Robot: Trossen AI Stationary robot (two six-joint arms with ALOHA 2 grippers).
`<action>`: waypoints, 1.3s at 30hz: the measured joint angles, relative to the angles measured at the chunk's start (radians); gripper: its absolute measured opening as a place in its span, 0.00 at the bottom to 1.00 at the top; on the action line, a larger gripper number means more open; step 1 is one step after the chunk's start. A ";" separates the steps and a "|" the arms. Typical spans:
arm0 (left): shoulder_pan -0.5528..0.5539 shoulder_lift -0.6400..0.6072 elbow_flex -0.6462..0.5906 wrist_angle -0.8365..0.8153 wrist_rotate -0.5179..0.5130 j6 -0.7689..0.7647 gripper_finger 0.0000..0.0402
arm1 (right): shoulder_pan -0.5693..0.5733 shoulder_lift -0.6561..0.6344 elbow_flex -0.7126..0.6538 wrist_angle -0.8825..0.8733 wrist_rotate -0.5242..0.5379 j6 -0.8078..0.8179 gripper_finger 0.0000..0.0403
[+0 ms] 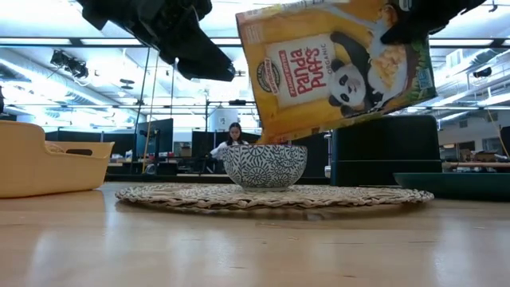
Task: Arrange a breakfast setting
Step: Pour the cereal from the yellow cereal box into the red bowl on the brown table mat
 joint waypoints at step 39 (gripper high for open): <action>0.000 0.000 0.000 0.021 0.000 -0.006 0.64 | 0.001 -0.119 -0.004 -0.131 -0.053 0.052 0.46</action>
